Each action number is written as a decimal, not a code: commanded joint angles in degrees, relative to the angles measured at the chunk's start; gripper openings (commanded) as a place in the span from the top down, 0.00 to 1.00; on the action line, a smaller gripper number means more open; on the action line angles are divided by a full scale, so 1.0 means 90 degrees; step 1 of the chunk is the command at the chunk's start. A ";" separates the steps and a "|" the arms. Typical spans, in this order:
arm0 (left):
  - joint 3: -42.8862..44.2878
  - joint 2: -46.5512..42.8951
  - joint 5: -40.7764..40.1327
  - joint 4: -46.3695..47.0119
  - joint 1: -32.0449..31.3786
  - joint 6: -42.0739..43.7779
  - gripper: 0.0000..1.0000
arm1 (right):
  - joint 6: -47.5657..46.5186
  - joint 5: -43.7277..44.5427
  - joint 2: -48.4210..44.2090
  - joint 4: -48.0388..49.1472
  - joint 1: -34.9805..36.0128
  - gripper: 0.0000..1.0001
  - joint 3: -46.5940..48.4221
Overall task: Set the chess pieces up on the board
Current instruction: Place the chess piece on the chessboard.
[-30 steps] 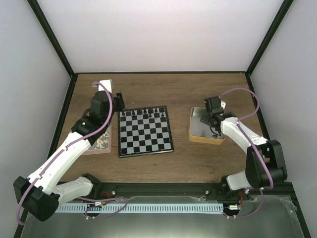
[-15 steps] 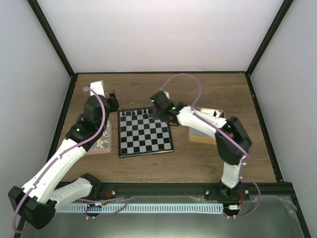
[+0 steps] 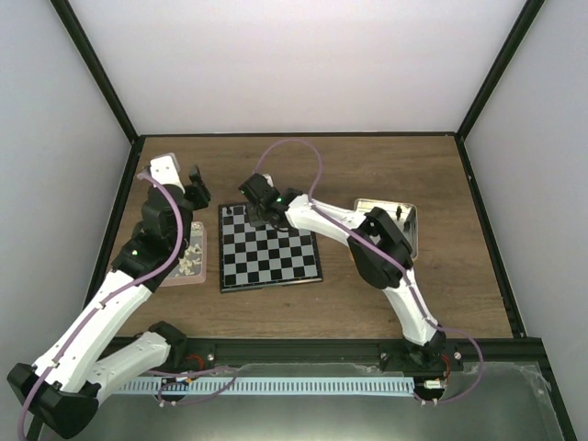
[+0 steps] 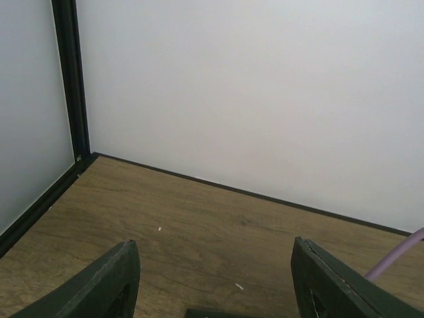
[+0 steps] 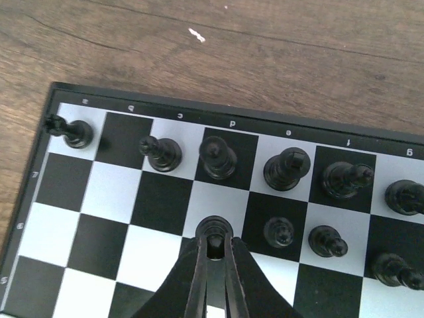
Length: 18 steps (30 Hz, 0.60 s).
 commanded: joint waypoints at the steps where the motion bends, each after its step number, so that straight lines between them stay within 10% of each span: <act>1: -0.0057 -0.0059 -0.0075 0.0251 0.0035 0.0023 0.35 | -0.0231 0.0117 0.0268 -0.0304 0.0002 0.93 0.0493; 18: -0.0087 -0.0066 -0.0007 0.0256 0.0037 0.0032 0.35 | -0.0411 -0.0112 0.0760 -0.0576 0.0002 0.90 0.0904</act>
